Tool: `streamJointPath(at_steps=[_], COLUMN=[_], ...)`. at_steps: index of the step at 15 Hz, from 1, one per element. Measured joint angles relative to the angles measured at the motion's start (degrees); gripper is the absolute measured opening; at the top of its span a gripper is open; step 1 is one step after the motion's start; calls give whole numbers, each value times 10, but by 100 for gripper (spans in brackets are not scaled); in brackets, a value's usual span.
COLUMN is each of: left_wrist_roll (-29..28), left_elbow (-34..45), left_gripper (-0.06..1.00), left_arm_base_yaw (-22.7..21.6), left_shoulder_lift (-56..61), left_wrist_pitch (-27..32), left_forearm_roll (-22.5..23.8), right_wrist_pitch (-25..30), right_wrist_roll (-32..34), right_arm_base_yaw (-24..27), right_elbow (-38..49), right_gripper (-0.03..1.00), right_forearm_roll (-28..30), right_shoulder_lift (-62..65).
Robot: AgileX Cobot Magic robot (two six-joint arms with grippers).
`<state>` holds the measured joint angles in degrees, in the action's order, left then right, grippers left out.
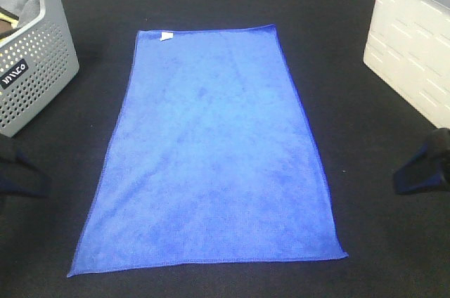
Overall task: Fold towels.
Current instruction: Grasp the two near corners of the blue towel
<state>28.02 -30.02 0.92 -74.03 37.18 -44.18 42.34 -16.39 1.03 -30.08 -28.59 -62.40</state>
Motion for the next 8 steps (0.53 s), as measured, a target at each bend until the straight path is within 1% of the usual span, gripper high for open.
streamJointPath(at_steps=[1,2,5,6,7,8], left_wrist_roll=[25,46,117,117,156,170], left_elbow=[0,0,-1,-1,-1,-1], left_gripper=[68,68,68,68,68,68], left_arm_base_yaw=[0,0,0,0,5,14], left_shoulder_lift=[-52,-80,-142,-142,-164,-178], left_wrist_pitch=[-1,-2,-26,-26,-37,-48], left_forearm_roll=[-32,-56,-126,-126,-150,-160], right_wrist_pitch=[-17,-26,-42,-42,-47,-48], right_wrist_roll=[-37,-61,-112,-112,-140,-166], right_arm_base_yaw=[0,0,0,0,0,0], right_elbow=[0,0,0,0,0,0], right_gripper=[77,76,76,76,76,76], right_forearm_roll=[-31,-48,-77,-77,-104,-131], right_shoulder_lift=[-45,-69,-133,-133,-167,-188])
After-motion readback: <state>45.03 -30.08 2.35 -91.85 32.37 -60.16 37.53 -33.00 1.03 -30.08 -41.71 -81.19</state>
